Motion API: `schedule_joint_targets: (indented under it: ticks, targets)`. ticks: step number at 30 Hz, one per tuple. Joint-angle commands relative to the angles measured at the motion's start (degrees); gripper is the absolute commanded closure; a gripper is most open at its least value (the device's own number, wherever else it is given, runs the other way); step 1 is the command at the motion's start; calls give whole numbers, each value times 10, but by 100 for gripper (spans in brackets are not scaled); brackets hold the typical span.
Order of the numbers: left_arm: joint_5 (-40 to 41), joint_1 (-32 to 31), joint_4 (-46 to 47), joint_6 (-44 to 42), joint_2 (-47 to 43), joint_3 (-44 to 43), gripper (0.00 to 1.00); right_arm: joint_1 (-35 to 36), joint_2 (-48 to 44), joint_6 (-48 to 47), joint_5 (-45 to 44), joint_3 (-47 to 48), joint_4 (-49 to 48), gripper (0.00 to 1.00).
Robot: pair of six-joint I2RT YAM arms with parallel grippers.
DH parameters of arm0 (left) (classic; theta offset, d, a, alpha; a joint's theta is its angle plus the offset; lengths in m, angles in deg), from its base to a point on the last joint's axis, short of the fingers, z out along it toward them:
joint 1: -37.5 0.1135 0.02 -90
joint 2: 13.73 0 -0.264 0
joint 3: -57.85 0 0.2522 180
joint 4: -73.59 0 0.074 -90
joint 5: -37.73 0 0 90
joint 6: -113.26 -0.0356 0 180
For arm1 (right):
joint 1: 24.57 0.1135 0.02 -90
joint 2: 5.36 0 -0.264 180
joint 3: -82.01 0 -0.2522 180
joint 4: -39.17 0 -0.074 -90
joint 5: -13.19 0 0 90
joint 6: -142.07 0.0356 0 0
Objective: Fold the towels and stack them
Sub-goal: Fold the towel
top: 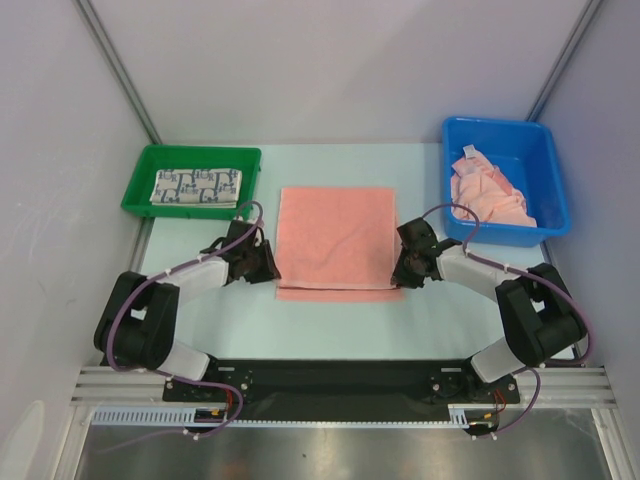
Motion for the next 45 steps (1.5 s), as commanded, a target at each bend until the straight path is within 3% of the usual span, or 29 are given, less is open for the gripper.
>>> schedule_joint_targets:
  ticks: [1, 4, 7, 8, 19, 27, 31, 38, 45]
  targets:
    - [-4, -3, -2, 6, 14, -8, 71, 4, 3, 10, -10, -7, -20, 77]
    - [-3, -3, -13, 5, 14, -14, 81, 4, -1, 5, -15, -4, -16, 87]
    - [4, -3, -36, 0, 9, -32, 100, 4, -7, 0, -25, 10, -2, 96]
    - [5, -3, -43, -3, 4, -37, 100, 4, -12, -2, -28, 18, 4, 100]
    - [-6, -6, -108, -10, -36, -85, 100, 3, -38, -38, -20, 40, 11, 100]
    - [-9, -27, -177, 6, -88, -135, 100, -3, -75, -79, -21, 88, 81, 100]
    - [-6, -62, -170, 19, -100, -97, 100, -6, -110, -105, -24, 67, 103, 100]
    - [6, -78, -98, 41, -91, 19, 100, -10, -150, -98, -13, -58, 44, 100]
    - [9, -78, -89, 32, -62, 22, 100, -13, -146, -98, 0, -91, 0, 100]
